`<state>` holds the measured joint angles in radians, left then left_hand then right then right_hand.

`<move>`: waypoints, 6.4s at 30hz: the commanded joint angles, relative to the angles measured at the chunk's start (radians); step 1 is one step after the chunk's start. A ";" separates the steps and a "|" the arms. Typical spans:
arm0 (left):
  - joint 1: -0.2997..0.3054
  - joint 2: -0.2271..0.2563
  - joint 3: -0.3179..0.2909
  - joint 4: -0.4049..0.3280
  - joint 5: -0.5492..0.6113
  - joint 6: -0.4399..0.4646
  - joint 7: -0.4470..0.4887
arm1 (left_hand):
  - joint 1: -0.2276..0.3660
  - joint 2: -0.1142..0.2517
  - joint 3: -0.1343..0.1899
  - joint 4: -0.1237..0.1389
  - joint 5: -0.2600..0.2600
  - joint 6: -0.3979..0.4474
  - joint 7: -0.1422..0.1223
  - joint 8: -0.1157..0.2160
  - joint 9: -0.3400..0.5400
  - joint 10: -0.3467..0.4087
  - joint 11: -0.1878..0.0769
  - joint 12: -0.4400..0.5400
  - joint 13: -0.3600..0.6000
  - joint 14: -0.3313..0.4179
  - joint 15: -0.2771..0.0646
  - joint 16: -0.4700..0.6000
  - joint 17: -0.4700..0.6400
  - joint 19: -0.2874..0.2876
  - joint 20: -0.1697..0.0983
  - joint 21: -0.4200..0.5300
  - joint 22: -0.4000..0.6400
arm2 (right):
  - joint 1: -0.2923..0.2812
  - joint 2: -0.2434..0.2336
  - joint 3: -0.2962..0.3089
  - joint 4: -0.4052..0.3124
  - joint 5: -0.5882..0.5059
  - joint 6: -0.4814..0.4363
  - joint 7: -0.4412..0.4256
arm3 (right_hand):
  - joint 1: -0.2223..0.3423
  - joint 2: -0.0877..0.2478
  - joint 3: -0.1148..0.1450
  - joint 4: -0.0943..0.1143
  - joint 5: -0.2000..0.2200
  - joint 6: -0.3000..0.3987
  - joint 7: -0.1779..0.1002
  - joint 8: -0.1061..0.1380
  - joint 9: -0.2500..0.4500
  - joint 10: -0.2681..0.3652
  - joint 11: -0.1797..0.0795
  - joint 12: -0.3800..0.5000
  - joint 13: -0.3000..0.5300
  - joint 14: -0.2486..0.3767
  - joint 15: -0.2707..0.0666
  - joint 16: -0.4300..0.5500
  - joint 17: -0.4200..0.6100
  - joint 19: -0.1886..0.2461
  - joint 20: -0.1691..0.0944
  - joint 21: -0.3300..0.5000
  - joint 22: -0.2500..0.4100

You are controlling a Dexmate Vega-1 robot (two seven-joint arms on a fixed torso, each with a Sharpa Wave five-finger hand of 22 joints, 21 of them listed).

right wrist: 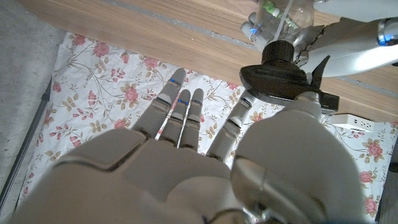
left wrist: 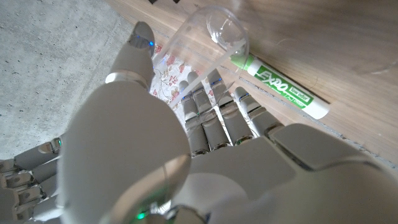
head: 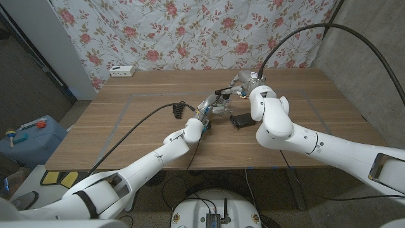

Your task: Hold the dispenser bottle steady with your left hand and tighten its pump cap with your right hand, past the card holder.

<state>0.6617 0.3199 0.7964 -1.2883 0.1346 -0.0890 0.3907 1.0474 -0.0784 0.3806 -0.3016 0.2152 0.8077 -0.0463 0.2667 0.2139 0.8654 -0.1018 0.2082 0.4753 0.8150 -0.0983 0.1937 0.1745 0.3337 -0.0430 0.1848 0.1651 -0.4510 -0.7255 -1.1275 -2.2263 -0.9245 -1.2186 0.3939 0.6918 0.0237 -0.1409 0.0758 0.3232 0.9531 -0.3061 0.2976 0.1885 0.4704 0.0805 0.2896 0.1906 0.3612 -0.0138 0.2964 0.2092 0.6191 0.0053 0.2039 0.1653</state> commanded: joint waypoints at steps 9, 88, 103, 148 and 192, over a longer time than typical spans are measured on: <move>0.005 -0.004 0.003 -0.006 0.002 0.011 0.009 | -0.192 0.201 0.160 0.160 0.000 0.156 -0.016 0.001 0.004 0.000 0.002 0.006 0.007 0.002 -0.045 -0.004 0.002 -0.001 -0.029 0.004 0.004 | -0.038 0.075 -0.018 0.073 -0.200 -0.015 0.037 | -0.004 0.009 -0.014 0.002 -0.002 0.343 0.267 0.020 0.003 0.047 -0.004 0.004 0.002 0.041 -0.010 0.009 0.001 0.036 -0.001 0.008 0.005; 0.060 0.016 -0.007 -0.087 0.018 0.040 0.043 | -0.191 0.209 0.172 0.145 -0.002 0.157 -0.001 0.004 0.005 -0.002 0.005 0.006 0.012 -0.003 -0.037 0.001 0.006 -0.004 -0.028 0.004 0.004 | -0.414 0.415 0.396 0.184 -0.637 0.387 0.087 | -0.039 0.016 -0.060 0.005 -0.026 0.254 0.263 0.150 -0.002 0.137 -0.018 -0.067 0.004 0.094 -0.015 -0.029 0.019 0.042 0.010 -0.016 0.007; 0.072 0.025 -0.017 -0.098 0.014 0.040 0.048 | -0.183 0.205 0.173 0.137 -0.002 0.162 0.005 0.006 0.005 0.002 0.004 0.006 0.010 -0.006 -0.039 0.001 0.006 -0.004 -0.029 0.005 0.004 | -0.425 0.378 0.436 0.118 -0.561 0.424 0.115 | -0.085 0.010 -0.092 0.027 -0.021 0.019 0.244 0.023 0.004 0.088 -0.001 -0.092 0.009 0.057 0.016 -0.057 0.024 -0.010 0.041 -0.020 0.007; 0.127 0.016 -0.074 -0.131 -0.054 -0.011 0.092 | -0.158 0.192 0.161 0.128 -0.003 0.164 0.015 0.003 0.005 0.006 0.004 0.002 -0.001 -0.010 -0.040 0.006 0.008 -0.005 -0.035 0.005 0.004 | -0.415 0.181 0.557 0.023 0.135 0.362 -0.235 | -0.164 0.066 -0.126 0.066 0.001 -0.345 0.215 -0.123 0.010 -0.066 0.013 -0.107 0.009 -0.059 0.047 -0.101 0.014 -0.114 0.035 -0.022 0.003; 0.267 0.093 -0.178 -0.290 -0.128 0.024 0.132 | -0.148 0.171 0.154 0.133 -0.002 0.118 0.010 -0.031 0.002 -0.015 0.010 -0.009 -0.031 -0.016 -0.046 -0.007 -0.005 -0.019 -0.029 0.001 0.004 | -0.473 0.059 0.689 0.220 0.951 0.826 -0.632 | -0.253 0.125 -0.140 0.081 0.018 -0.618 0.239 -0.125 -0.002 -0.214 -0.020 -0.107 -0.004 -0.226 0.002 -0.114 -0.004 -0.247 -0.066 -0.027 0.001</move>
<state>0.8970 0.3847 0.6430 -1.5379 0.0185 -0.0838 0.5157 1.0422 -0.0836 0.3929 -0.3139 0.2152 0.8074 -0.0460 0.2358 0.2137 0.8505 -0.0948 0.1994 0.4448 0.8038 -0.0909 0.1887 0.1681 0.3192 -0.0395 0.1848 0.1651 -0.9106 -0.6393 -0.4528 -2.0839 -0.1153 -0.5608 -0.1781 0.4444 0.1501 -0.2787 0.1531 0.3369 0.3407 -0.0660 0.1697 0.1858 0.2622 0.0590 0.1810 0.1858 0.1421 -0.0108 0.1810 0.2043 0.3774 -0.0463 0.1736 0.1628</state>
